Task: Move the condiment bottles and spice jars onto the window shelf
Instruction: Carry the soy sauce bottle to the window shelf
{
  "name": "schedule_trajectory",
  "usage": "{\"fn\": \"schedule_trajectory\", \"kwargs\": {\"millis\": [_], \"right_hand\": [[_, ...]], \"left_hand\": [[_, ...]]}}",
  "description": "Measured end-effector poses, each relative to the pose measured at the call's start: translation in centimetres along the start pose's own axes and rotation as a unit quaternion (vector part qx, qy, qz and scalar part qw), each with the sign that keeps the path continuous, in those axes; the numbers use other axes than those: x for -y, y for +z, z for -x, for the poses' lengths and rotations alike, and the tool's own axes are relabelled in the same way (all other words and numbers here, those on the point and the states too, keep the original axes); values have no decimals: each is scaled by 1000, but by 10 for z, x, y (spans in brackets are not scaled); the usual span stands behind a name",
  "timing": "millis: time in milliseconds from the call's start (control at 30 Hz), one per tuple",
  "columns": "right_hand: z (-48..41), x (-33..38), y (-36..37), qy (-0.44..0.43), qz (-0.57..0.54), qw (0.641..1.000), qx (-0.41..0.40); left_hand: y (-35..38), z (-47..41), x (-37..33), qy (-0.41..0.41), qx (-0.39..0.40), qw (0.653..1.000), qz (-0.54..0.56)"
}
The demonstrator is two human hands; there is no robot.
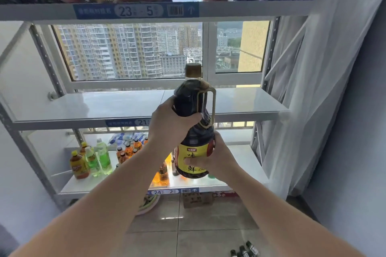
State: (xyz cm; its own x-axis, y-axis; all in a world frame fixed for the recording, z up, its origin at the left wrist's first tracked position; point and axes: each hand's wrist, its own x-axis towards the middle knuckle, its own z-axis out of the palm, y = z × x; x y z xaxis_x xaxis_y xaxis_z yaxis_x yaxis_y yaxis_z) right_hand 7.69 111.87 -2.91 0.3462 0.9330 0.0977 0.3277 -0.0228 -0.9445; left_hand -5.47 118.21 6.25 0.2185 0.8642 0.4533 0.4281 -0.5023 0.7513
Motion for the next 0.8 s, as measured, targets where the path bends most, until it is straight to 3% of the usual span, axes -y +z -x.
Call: {"fn": "schedule_trajectory", "kwargs": {"millis": [400,800], "right_hand": [[-207,-11,3,-15,9,997,77],[-357,-24,22,-29,29,995,89]], "left_hand": [[58,-164,59,-45,-69,996,-28],[103,-291,116,-10,-99,993,-56]]}}
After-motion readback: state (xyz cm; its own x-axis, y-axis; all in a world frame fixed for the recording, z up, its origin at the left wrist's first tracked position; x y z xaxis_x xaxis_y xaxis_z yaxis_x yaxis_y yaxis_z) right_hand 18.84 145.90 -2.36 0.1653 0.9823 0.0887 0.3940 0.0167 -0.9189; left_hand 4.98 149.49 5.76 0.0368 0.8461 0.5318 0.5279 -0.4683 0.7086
